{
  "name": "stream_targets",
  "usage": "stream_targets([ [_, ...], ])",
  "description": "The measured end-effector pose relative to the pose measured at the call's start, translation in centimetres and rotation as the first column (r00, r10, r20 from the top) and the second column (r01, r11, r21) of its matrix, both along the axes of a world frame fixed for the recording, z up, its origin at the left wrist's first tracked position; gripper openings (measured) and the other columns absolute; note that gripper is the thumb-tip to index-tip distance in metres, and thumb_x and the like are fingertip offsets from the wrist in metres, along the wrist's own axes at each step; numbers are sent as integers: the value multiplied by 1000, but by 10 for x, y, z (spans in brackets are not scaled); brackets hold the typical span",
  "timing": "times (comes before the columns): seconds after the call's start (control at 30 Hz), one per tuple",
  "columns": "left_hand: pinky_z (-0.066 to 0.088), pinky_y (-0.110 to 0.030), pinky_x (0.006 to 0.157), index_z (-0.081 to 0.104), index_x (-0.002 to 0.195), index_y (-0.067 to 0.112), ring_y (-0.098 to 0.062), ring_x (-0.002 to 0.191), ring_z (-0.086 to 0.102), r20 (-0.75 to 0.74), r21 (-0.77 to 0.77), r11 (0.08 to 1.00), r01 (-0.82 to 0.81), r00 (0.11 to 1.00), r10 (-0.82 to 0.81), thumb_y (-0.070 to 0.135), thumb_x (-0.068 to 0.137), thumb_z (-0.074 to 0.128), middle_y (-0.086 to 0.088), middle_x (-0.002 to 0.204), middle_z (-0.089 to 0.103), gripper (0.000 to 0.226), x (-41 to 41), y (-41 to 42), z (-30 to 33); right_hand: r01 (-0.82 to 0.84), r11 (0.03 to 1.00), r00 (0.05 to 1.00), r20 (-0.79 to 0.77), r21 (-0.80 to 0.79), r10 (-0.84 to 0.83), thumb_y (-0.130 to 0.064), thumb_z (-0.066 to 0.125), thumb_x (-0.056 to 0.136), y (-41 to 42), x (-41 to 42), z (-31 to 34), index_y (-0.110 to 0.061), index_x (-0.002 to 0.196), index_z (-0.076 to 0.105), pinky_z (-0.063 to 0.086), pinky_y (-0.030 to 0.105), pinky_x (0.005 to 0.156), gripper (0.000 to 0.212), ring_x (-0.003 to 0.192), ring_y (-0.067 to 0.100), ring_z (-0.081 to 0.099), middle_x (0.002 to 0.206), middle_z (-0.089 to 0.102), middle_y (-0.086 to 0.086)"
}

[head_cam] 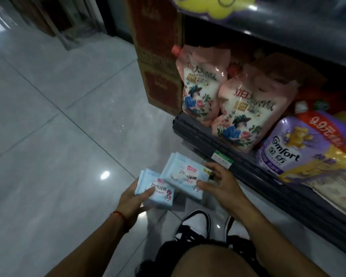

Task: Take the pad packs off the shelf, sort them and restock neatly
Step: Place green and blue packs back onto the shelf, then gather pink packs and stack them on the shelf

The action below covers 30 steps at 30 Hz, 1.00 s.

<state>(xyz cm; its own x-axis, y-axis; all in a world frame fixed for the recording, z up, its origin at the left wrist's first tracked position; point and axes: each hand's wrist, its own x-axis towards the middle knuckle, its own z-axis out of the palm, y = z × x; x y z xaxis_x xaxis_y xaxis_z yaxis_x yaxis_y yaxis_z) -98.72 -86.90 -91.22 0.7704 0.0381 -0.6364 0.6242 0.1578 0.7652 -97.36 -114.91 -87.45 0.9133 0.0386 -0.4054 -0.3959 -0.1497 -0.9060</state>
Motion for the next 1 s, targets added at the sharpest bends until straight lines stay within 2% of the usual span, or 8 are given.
stream_targets([
  [0.23, 56, -53, 95, 58, 139, 30, -27, 115, 69, 293, -164, 985, 42, 956, 8, 28, 85, 70, -3, 127, 71, 55, -1, -47, 99, -86, 990, 989, 127, 116, 71, 7, 72, 88, -22, -20, 116, -24, 126, 66, 60, 38, 91, 50, 111, 23, 71, 119, 74, 7],
  [0.4, 58, -51, 91, 57, 141, 26, -31, 116, 67, 481, -211, 966, 150, 876, -31, 14, 99, 61, -6, 129, 70, 45, 6, -88, 179, 109, 926, 966, 182, 361, -184, -1, 63, 96, -26, -43, 189, -33, 137, 53, 59, 46, 88, 53, 101, 26, 74, 112, 78, 5],
  [0.53, 55, -49, 96, 53, 144, 25, -30, 120, 65, 629, -239, 931, 274, 775, -67, 9, 99, 57, -6, 132, 68, 48, 12, -125, 251, 123, 876, 922, 274, 466, -274, -17, 68, 87, -39, -58, 246, -14, 132, 60, 61, 45, 86, 45, 108, 32, 72, 118, 75, 13],
  [0.63, 59, -40, 92, 55, 142, 28, -23, 123, 64, 716, -220, 918, 331, 694, -79, 14, 94, 60, -2, 136, 66, 50, 20, -142, 301, 147, 892, 842, 420, 427, -340, -27, 75, 70, -56, -62, 288, -9, 120, 67, 61, 35, 78, 54, 101, 27, 74, 111, 77, 12],
  [0.73, 60, -29, 75, 59, 139, 30, -9, 107, 70, 765, -94, 889, 448, 604, -223, 55, 84, 61, -1, 135, 67, 60, 27, -155, 352, 187, 929, 750, 564, 321, -346, -40, 78, 63, -74, -65, 326, -12, 122, 67, 59, 27, 71, 66, 98, 24, 75, 111, 77, 10],
  [0.8, 59, -27, 70, 58, 139, 25, -11, 99, 72, 800, -12, 833, 553, 505, -324, 81, 66, 67, -4, 129, 70, 92, 36, -164, 380, 216, 955, 683, 667, 205, -298, -47, 77, 69, -85, -64, 349, -18, 130, 63, 60, 31, 79, 69, 107, 23, 73, 120, 75, 4],
  [0.9, 55, -46, 96, 44, 148, 16, -30, 125, 62, 845, 182, 731, 657, 275, -458, 72, 67, 77, -9, 138, 63, 104, 53, -182, 413, 266, 958, 583, 773, 107, -249, -49, 75, 72, -98, -57, 381, -19, 138, 58, 60, 32, 86, 75, 113, 17, 71, 126, 72, -2],
  [1.0, 53, -40, 101, 43, 149, 19, -30, 129, 59, 853, 272, 689, 672, 164, -496, 42, 75, 86, -10, 141, 61, 88, 81, -202, 445, 328, 941, 480, 844, 83, -242, -50, 73, 72, -108, -45, 409, -16, 145, 51, 60, 29, 85, 83, 113, 11, 70, 129, 69, -5],
])
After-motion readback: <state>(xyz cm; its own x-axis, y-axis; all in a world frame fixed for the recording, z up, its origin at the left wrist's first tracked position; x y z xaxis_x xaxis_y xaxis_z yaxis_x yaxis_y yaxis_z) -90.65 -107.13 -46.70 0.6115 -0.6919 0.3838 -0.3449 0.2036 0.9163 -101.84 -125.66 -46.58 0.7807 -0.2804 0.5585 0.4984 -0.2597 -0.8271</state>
